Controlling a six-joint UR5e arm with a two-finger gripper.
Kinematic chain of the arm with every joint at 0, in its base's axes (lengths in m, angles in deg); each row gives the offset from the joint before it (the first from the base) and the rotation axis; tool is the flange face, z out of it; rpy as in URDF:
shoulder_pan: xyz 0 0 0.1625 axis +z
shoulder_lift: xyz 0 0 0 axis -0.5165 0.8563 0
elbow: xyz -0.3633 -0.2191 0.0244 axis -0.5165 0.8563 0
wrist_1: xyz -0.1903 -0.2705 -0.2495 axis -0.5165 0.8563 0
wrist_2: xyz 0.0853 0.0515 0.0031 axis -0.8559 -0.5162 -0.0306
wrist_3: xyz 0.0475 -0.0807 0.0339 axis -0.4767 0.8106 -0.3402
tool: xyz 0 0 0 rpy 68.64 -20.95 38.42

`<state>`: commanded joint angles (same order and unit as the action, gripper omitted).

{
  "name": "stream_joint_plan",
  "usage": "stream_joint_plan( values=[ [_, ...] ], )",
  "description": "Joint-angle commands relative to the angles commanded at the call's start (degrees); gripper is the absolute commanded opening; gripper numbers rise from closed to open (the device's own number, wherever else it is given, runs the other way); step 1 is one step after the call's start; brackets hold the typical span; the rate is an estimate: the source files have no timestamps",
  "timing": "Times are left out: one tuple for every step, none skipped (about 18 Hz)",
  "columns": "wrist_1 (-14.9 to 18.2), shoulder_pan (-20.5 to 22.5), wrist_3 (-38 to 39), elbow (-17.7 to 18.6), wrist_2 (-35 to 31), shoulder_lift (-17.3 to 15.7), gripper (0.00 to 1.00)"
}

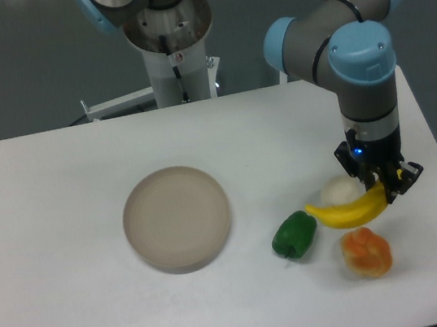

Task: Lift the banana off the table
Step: 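Lift the grasped banana up off the table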

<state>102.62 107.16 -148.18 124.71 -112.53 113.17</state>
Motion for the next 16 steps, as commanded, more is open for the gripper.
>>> stream_joint_plan(
  values=[
    [0.0,-0.09,0.09,-0.35,0.0,0.26,0.28],
    [0.0,-0.18,0.09,-0.79,0.0,0.7,0.28],
    [0.0,-0.18,0.09,-1.23,-0.09,1.05,0.28],
    [0.0,-0.18,0.09,-1.5,-0.09,1.14,0.28],
    [0.0,-0.18,0.09,-1.5,0.0,1.15,0.29],
    [0.0,-0.18,0.01,-1.24,0.0,0.97,0.29],
    [0.0,-0.18,0.0,-1.06,0.0,0.97,0.29],
    [0.0,-0.18,0.0,-0.71,0.0,0.88,0.29],
    [0.0,-0.18,0.0,-0.71,0.0,0.88,0.29],
    [0.0,-0.18,0.0,-0.88,0.09,0.88,0.29],
    [0.0,-0.18,-0.17,-0.89,0.09,0.88,0.29],
    [0.0,-0.18,-0.43,-0.8,0.09,0.79,0.29],
    [0.0,-0.09,-0.61,-0.8,0.09,0.71,0.29],
    [0.0,-0.09,-0.7,-0.71,0.09,0.53,0.29],
    [0.09,0.0,-0.79,-0.62,0.09,0.53,0.29],
    [0.0,-0.09,-0.7,-0.62,0.09,0.53,0.29]
  ],
)
